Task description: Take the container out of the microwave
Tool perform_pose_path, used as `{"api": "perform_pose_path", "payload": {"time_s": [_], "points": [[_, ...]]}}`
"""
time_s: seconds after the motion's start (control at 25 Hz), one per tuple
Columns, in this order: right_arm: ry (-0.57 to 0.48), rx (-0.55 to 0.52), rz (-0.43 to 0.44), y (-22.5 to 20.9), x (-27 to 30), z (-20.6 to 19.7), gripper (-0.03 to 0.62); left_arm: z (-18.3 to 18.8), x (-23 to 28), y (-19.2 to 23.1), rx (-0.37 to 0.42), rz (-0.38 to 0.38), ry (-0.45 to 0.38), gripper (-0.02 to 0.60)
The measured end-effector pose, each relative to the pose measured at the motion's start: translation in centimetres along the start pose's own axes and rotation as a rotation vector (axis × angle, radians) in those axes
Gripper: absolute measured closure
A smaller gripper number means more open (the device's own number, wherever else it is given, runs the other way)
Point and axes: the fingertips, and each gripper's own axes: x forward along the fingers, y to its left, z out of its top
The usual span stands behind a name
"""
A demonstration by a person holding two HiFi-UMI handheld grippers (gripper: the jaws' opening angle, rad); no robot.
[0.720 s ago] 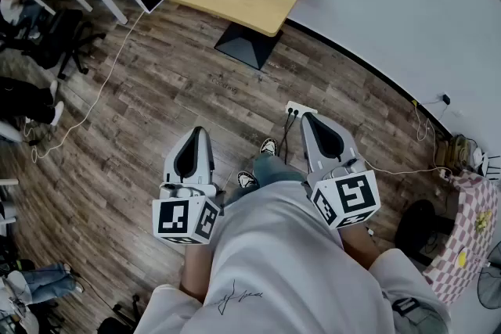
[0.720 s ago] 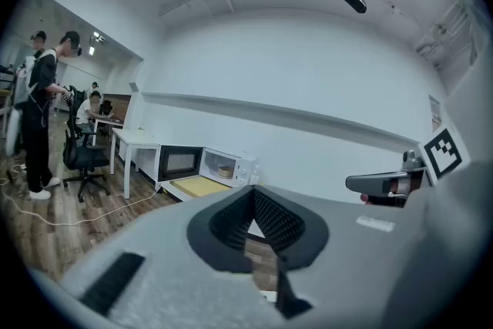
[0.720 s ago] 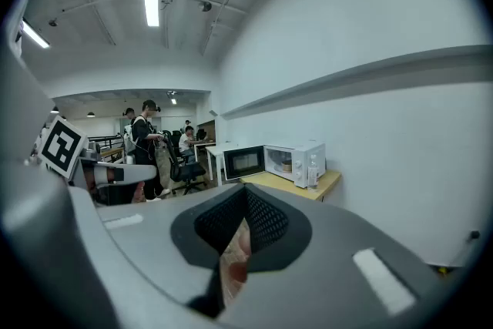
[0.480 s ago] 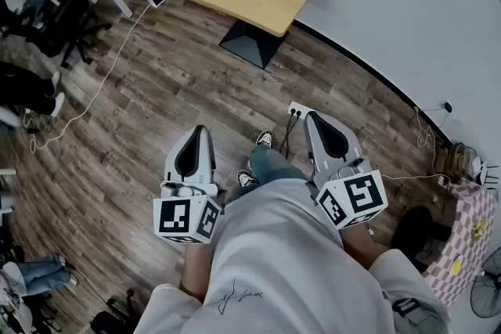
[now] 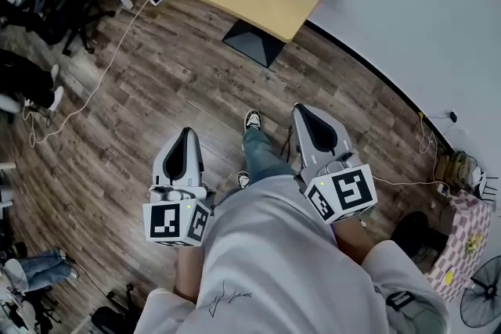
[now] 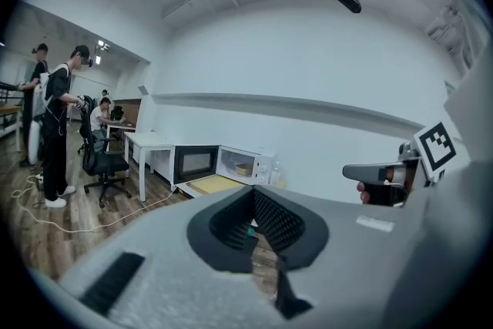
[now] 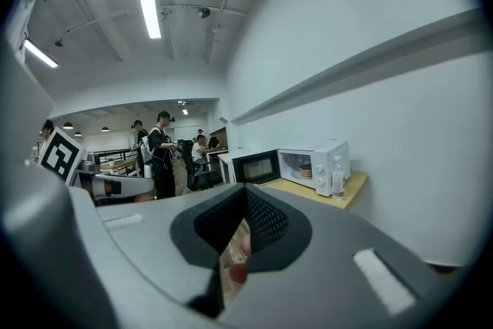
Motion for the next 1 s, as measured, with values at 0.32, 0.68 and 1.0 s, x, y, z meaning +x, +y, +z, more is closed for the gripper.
{"api": "perform_pose_path", "payload": {"time_s": [0.32,0.68,1.0], "points": [[0.058,0.066,-0.059,-8.0,11.3,0.3,0.58,2.9,12.1,2.4,-0.015,-0.047,0.037,0.584],[0.096,0.101,-0.092,-15.4,22.3,1.9,0.582,7.0,25.1,5.6,0.052,-0.043,0.051,0.588],[0.147,0.114,-0.117,-20.2,28.6,2.2,0.582,8.8,32.7,7.1,-0.002,-0.027,0.047,0.588]]}}
